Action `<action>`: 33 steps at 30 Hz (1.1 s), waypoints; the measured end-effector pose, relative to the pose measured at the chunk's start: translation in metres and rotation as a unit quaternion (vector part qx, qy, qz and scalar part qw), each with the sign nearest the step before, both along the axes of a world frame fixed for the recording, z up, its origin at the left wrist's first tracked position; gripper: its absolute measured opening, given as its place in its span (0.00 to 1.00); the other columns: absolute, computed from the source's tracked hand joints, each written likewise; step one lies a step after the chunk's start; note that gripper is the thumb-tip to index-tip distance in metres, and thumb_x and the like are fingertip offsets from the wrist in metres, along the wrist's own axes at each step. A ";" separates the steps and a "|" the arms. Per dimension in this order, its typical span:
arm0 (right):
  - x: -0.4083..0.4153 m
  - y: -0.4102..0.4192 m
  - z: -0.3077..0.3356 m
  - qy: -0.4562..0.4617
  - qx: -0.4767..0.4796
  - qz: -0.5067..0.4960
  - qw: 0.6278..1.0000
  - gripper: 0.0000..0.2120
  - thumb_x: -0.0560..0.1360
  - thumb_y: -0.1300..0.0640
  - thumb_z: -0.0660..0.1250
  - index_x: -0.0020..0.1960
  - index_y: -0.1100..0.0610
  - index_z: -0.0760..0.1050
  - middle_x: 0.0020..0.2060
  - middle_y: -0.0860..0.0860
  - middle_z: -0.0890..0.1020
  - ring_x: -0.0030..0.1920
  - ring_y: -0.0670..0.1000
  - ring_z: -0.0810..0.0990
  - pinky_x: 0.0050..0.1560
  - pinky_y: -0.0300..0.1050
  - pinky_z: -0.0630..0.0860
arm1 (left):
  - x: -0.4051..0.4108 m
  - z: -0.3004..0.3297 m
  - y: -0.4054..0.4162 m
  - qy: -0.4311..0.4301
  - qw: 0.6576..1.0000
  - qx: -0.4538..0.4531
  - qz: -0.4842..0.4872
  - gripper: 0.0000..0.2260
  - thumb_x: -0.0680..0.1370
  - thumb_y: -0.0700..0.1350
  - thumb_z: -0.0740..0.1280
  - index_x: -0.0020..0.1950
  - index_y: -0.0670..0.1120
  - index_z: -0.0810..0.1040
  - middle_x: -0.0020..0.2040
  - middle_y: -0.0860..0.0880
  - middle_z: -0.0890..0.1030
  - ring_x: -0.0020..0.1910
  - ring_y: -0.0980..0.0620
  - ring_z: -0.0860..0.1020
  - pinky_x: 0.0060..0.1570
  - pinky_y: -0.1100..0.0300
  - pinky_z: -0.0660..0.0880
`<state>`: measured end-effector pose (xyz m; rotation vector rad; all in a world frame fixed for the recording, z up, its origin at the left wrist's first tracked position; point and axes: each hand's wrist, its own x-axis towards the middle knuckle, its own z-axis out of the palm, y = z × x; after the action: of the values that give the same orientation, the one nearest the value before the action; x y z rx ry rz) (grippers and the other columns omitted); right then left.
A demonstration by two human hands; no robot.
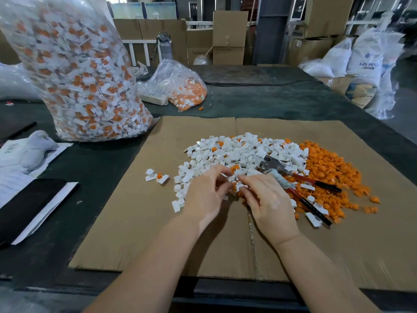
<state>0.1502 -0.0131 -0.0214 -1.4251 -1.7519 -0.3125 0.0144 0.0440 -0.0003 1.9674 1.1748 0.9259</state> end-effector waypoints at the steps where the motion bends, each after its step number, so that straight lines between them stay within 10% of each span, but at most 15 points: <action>1: 0.000 0.000 0.000 0.002 0.001 0.006 1.000 0.12 0.71 0.67 0.70 0.54 0.63 0.80 0.45 0.55 0.82 0.46 0.54 0.80 0.53 0.44 0.74 | 0.006 -0.001 -0.002 0.010 1.000 0.002 -0.007 0.06 0.77 0.40 0.67 0.52 0.49 0.77 0.38 0.56 0.77 0.37 0.59 0.75 0.40 0.74 0.68; 8: 0.002 0.000 0.001 0.033 -0.018 0.008 0.999 0.07 0.69 0.70 0.71 0.47 0.64 0.81 0.40 0.56 0.82 0.42 0.55 0.81 0.46 0.47 0.79 | 0.014 -0.006 -0.006 0.007 0.999 -0.020 -0.026 0.07 0.77 0.40 0.67 0.49 0.53 0.76 0.40 0.57 0.79 0.43 0.58 0.76 0.42 0.77 0.68; 18: 0.001 0.003 0.001 0.020 -0.010 -0.042 0.999 0.06 0.70 0.68 0.71 0.47 0.64 0.81 0.40 0.55 0.81 0.41 0.53 0.81 0.45 0.45 0.78 | 0.006 -0.022 0.006 0.222 0.962 0.151 0.055 0.07 0.77 0.41 0.65 0.53 0.46 0.81 0.46 0.53 0.68 0.53 0.51 0.70 0.45 0.66 0.61; 24: 0.002 0.001 0.000 0.042 -0.006 -0.054 0.998 0.08 0.71 0.69 0.70 0.49 0.65 0.80 0.41 0.57 0.80 0.41 0.53 0.80 0.45 0.39 0.74 | 0.017 -0.010 -0.002 0.014 0.999 0.011 0.042 0.03 0.77 0.43 0.67 0.50 0.49 0.77 0.43 0.56 0.77 0.41 0.59 0.75 0.40 0.73 0.69; 29: 0.002 0.001 0.000 0.077 -0.005 -0.041 0.996 0.09 0.71 0.71 0.68 0.50 0.65 0.80 0.42 0.58 0.79 0.41 0.52 0.79 0.46 0.35 0.72 | 0.025 -0.006 -0.013 -0.213 0.957 -0.194 0.020 0.04 0.76 0.39 0.68 0.50 0.44 0.81 0.41 0.46 0.82 0.40 0.50 0.80 0.45 0.60 0.79; 33: 0.002 0.001 0.000 0.102 -0.021 -0.028 0.994 0.07 0.72 0.71 0.67 0.47 0.64 0.80 0.42 0.57 0.78 0.42 0.51 0.78 0.45 0.35 0.72 | 0.023 -0.008 -0.014 -0.213 0.960 -0.182 0.004 0.07 0.72 0.39 0.73 0.49 0.43 0.82 0.36 0.41 0.81 0.37 0.47 0.79 0.45 0.54 0.78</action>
<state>0.1525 -0.0117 -0.0210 -1.4838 -1.5646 -0.1535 0.0374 0.0304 -0.0087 1.3869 1.0154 0.9943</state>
